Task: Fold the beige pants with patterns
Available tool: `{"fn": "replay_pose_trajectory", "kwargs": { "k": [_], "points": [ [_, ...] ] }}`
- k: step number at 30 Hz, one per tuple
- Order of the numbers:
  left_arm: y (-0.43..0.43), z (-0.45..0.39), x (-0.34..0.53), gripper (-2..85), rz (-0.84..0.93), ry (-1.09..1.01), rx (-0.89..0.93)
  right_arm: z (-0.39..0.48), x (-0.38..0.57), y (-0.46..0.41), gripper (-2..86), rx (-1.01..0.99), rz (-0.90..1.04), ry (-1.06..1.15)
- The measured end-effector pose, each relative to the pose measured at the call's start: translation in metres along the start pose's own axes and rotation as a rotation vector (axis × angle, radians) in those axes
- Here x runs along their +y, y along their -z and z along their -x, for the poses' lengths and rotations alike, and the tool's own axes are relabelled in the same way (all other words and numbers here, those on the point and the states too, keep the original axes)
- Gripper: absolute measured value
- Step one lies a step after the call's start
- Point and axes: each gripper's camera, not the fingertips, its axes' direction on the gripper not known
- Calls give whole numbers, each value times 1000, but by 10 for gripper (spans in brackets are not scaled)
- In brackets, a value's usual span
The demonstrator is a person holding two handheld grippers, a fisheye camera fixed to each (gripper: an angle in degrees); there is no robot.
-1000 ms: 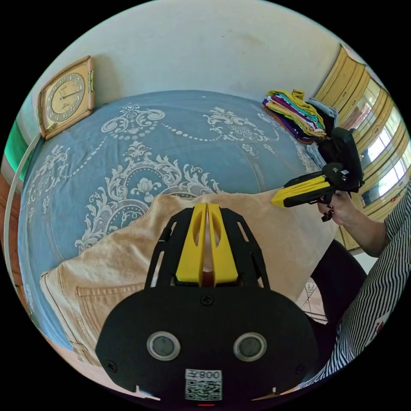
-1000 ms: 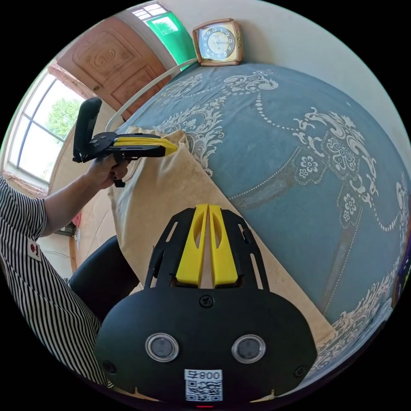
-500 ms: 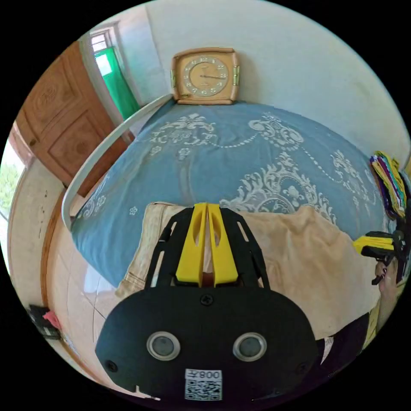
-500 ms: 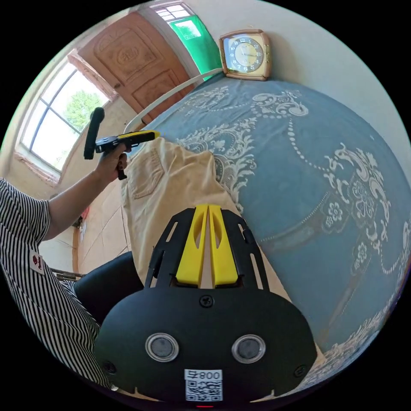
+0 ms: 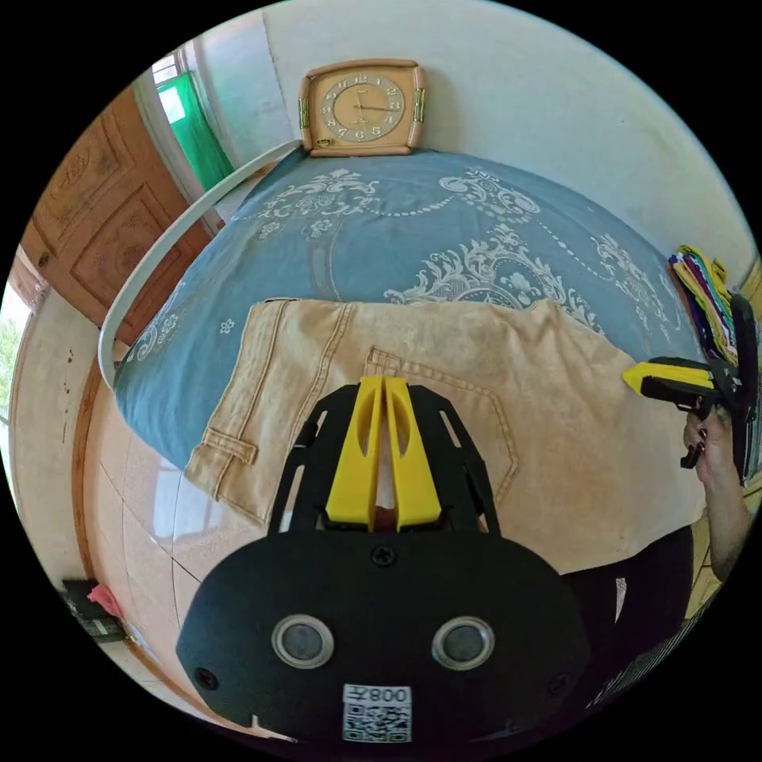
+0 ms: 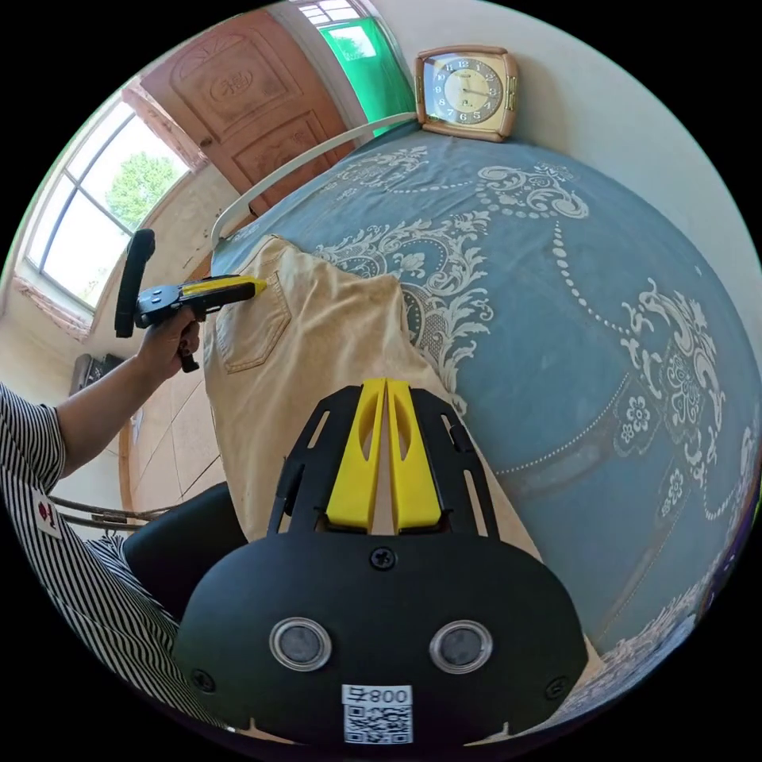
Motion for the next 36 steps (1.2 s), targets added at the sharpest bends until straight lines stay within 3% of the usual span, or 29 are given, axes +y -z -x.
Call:
{"fn": "replay_pose_trajectory", "kwargs": {
  "k": [4,7,9,11,14,19,24,27,30,36],
  "points": [
    [35,-63,6,2,-144,-171,88,20,44,52,1,66,-10,-47],
    [20,-117,7,2,-55,-346,267,25,76,60,1,96,81,-120],
    [-7,-146,8,2,83,-427,214,26,90,62,1,88,82,-156],
    [1,-161,5,2,66,-439,198,31,89,83,1,62,89,-202],
    [28,-170,4,2,8,-421,318,54,94,134,1,95,-12,-183],
    [2,-209,15,2,186,-511,290,74,133,166,1,108,69,-224],
    [24,-229,-8,2,147,-469,353,78,164,192,2,92,123,-296],
    [29,-252,-18,2,154,-510,365,85,179,235,2,129,28,-321],
    [3,-280,-23,3,303,-554,364,80,200,256,3,99,38,-380],
    [28,-321,-58,10,232,-565,462,68,268,332,9,11,-117,-558]
  ]
}}
